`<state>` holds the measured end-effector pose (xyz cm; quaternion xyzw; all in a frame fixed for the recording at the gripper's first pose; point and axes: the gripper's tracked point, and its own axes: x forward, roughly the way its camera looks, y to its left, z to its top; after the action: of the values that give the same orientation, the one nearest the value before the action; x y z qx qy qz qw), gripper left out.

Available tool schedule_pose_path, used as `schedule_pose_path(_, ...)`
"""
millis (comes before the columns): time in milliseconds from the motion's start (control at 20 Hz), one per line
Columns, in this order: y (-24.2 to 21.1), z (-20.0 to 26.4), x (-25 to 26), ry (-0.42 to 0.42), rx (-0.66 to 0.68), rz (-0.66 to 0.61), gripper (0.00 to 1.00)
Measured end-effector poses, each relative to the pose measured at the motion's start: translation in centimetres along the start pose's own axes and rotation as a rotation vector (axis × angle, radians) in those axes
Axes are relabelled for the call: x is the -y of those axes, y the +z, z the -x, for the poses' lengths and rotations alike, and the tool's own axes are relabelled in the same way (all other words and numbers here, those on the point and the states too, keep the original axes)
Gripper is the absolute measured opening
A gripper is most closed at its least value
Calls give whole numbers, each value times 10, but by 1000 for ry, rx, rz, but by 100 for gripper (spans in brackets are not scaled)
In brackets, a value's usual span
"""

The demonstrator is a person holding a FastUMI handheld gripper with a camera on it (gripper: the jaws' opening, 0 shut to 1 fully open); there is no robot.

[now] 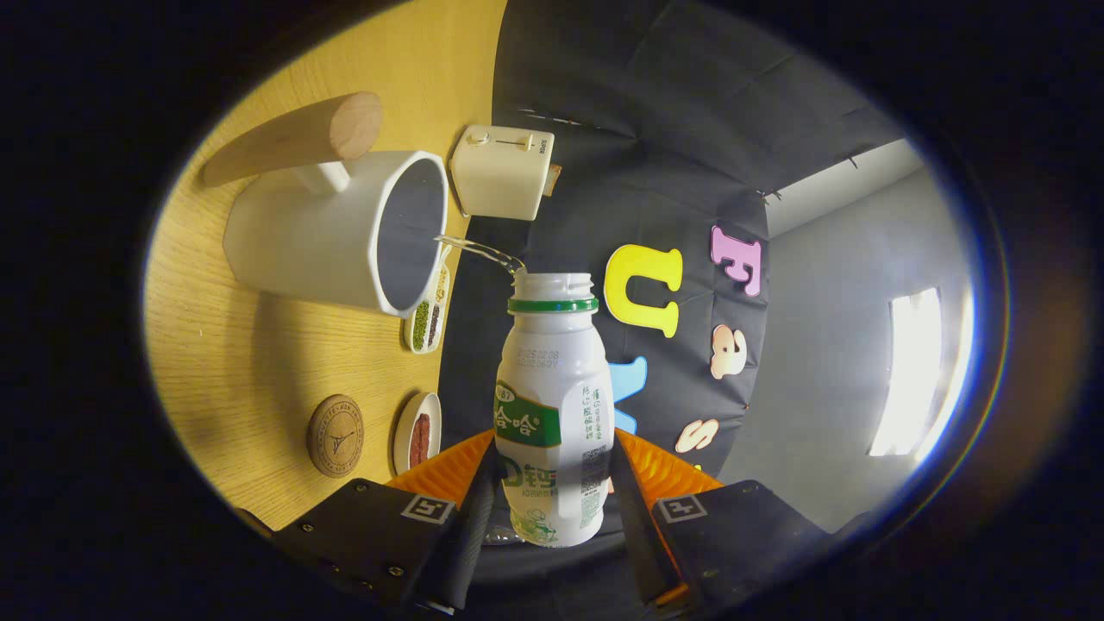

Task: Take the bottle from table, then pour the juice into the cup, finally place the bottle on the coaster

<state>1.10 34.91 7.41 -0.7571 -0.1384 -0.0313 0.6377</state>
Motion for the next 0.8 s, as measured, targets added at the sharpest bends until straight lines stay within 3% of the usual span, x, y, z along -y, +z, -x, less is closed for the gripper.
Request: schedule_pose_path(800,0,0,13,-28,12,36,71)
